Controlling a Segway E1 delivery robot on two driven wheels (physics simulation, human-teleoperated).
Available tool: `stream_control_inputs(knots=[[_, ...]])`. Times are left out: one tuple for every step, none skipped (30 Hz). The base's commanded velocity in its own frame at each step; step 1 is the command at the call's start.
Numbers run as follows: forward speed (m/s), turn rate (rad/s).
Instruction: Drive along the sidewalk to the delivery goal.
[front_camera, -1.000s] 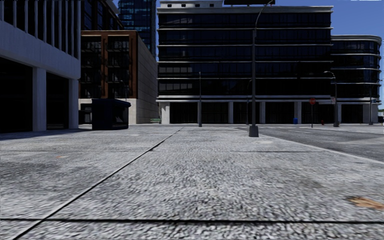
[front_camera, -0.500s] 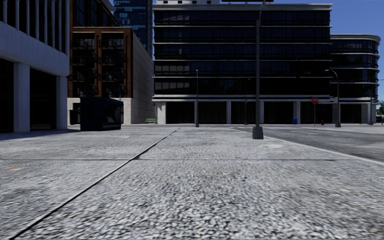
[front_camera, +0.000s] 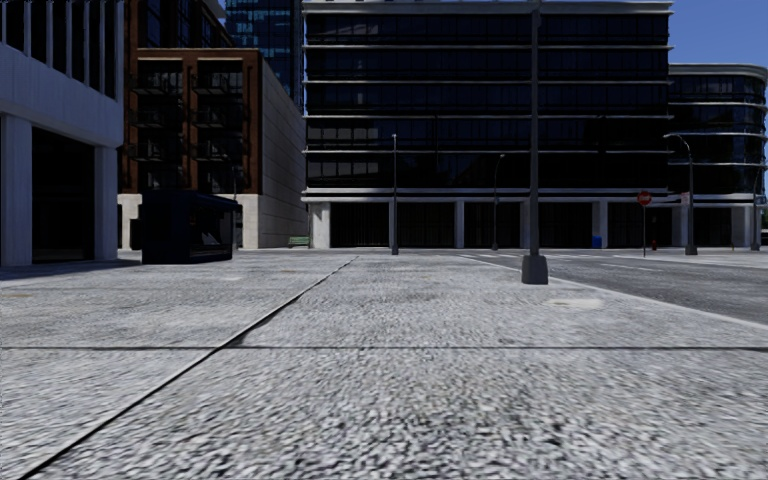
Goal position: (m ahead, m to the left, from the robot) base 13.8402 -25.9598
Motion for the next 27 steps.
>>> stream_control_inputs(knots=[[2.0, 0.0], [2.0, 0.0], [2.0, 0.0], [2.0, 0.0], [2.0, 0.0], [2.0, 0.0], [2.0, 0.0], [2.0, 0.0], [2.0, 0.0], [2.0, 0.0], [2.0, 0.0], [2.0, 0.0], [2.0, 0.0], [2.0, 0.0], [2.0, 0.0], [2.0, 0.0], [2.0, 0.0], [2.0, 0.0], [2.0, 0.0], [2.0, 0.0], [2.0, 0.0], [2.0, 0.0], [2.0, 0.0], [2.0, 0.0], [2.0, 0.0], [2.0, 0.0], [2.0, 0.0]])
